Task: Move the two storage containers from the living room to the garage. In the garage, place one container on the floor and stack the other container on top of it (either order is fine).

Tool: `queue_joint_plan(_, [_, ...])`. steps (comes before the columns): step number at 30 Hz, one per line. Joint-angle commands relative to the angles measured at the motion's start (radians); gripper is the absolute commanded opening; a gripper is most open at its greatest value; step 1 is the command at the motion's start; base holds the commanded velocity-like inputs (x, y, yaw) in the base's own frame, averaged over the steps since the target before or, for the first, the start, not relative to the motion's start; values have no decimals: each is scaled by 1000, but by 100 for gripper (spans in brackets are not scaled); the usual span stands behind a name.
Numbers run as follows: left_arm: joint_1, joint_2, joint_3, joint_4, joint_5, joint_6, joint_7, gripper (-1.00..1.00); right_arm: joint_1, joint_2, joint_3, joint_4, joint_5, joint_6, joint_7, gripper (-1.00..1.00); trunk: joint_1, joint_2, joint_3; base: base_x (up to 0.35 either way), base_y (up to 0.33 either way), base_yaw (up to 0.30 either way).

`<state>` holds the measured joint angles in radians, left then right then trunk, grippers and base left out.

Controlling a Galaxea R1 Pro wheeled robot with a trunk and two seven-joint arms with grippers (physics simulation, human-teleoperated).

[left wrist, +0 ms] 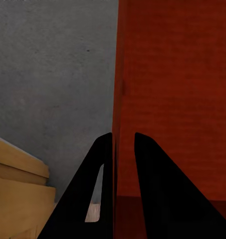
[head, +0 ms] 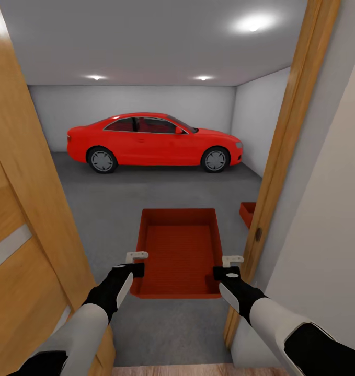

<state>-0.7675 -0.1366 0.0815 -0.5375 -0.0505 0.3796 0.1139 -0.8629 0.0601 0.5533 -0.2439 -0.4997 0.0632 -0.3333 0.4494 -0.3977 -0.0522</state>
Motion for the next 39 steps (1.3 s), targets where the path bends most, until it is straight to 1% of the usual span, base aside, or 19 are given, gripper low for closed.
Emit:
queue_joint_plan(1, [-1, -7, 11, -2, -7, 5, 3, -100, -1, 0, 3, 0, 2, 6, -7, -100, 1, -2, -2, 0, 0, 0])
queue_joint_plan(8, [-1, -7, 11, -2, -6, 6, 4, -100, -1, 0, 5, 0, -1, 6, -7, -100, 1, -2, -2, 69, 0, 0])
queue_joint_plan(12, [-1, -7, 11, -1, -7, 5, 3, -100, 0, 0, 6, 0, -2, 6, -7, -100, 1, -2, -2, 278, 0, 0])
queue_joint_plan(13, [-1, -21, 11, -1, -8, 5, 3, -100, -1, 0, 2, 0, 9, 6, -7, -100, 1, -2, -2, 307, 0, 0])
queue_joint_plan(29, [-1, -21, 11, -2, -8, 5, 3, -100, -1, 0, 2, 0, 9, 6, -7, -100, 1, -2, -2, 312, 0, 0])
queue_joint_plan(39, [-1, -21, 11, -2, -7, 7, 4, -100, -1, 0, 2, 0, 9, 6, -7, -100, 1, -2, -2, 93, 80, 0])
